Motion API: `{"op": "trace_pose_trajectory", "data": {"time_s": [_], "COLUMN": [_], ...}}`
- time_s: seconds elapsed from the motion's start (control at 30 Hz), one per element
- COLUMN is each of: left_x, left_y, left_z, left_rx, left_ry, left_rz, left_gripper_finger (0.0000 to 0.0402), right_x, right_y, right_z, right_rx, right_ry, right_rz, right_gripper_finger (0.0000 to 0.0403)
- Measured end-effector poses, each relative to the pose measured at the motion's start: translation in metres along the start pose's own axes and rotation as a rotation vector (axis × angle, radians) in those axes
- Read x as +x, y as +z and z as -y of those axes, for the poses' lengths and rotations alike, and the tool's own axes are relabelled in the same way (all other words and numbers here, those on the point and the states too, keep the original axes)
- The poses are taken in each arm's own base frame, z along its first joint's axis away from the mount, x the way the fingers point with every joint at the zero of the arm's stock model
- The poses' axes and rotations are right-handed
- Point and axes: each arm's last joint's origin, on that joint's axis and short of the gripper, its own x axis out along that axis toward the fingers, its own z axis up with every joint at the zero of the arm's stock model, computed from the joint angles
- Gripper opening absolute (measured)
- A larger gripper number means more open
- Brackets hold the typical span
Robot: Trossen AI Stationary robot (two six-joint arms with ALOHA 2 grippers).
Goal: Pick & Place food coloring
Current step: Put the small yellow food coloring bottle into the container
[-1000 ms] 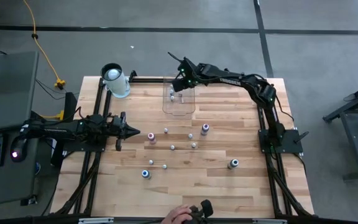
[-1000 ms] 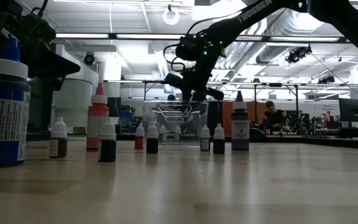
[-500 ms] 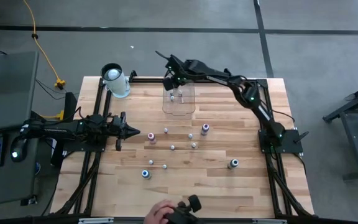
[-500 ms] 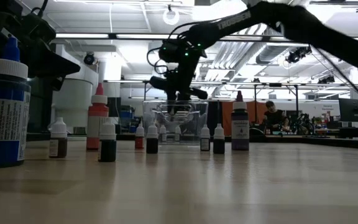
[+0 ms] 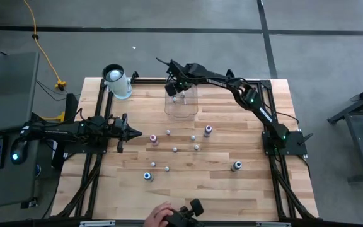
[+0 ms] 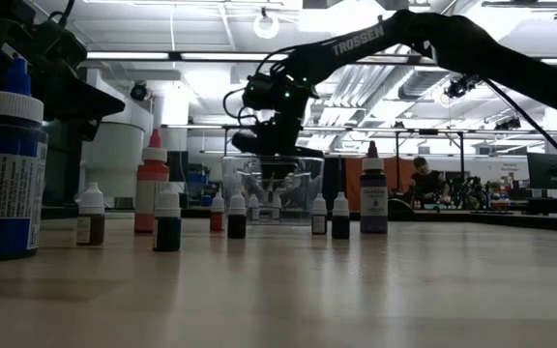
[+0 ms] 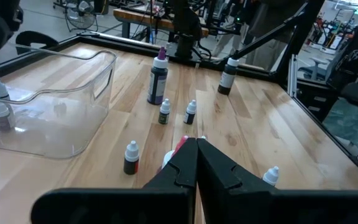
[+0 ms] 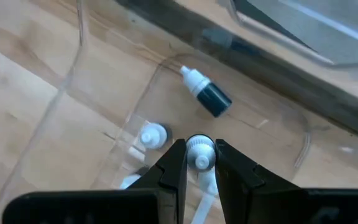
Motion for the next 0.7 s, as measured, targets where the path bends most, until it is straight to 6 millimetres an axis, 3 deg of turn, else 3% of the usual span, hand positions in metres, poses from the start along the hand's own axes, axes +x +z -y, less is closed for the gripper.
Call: {"op": "trace_pose_trajectory", "data": {"time_s": [0.7], "left_x": [0.0], "left_y": [0.0], "left_z": [0.0], "left_rx": [0.0], "left_ry": [0.0], "left_rz": [0.0], "left_gripper_finger": [0.0001], "right_x": [0.018], "right_y": [-0.005], "right_z": [-0.004], "right_rx": [-0.202], "right_ry": [0.077], "right_rz": [-0.045], "right_gripper_finger": [0.0058]}}
